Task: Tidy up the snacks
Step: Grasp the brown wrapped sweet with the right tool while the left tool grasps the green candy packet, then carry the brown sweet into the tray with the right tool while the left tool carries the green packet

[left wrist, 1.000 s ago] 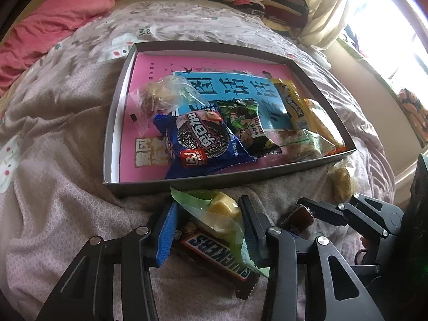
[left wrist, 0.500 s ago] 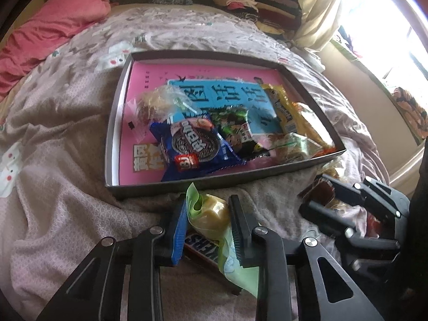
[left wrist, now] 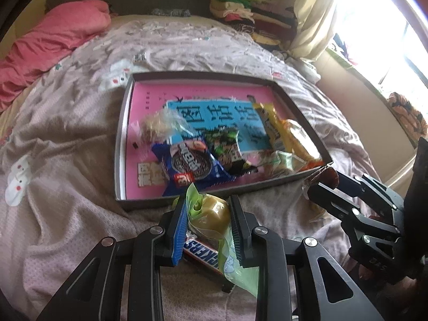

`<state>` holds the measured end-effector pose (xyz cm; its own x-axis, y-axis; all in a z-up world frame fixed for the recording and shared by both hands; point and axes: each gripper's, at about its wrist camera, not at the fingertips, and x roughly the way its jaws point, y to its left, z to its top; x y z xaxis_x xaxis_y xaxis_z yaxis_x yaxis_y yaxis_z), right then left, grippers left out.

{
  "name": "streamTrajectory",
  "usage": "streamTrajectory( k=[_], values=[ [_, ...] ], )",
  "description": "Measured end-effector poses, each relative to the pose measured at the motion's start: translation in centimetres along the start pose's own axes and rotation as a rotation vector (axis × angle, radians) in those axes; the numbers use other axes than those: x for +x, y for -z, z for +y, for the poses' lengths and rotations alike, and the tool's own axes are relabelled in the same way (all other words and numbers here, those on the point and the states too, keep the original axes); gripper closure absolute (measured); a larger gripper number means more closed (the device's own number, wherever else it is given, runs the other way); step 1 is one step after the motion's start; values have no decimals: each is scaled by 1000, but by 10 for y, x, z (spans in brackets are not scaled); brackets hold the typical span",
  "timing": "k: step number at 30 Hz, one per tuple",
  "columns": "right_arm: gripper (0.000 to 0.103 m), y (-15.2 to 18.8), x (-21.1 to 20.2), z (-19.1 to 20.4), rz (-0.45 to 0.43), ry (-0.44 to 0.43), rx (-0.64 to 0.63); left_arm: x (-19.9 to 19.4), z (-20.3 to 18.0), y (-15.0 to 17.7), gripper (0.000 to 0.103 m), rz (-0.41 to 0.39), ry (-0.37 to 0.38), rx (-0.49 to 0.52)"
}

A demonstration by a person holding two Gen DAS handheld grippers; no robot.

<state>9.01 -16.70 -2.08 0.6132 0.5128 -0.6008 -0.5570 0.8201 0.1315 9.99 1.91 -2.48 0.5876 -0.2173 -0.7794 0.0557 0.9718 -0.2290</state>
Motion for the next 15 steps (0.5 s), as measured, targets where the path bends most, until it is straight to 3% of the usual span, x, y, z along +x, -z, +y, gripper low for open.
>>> streamTrajectory(
  k=[15],
  values=[
    [67,-10,-11,-11,-65,19,32,-30,11,-20,72,-93,-39,-42]
  ],
)
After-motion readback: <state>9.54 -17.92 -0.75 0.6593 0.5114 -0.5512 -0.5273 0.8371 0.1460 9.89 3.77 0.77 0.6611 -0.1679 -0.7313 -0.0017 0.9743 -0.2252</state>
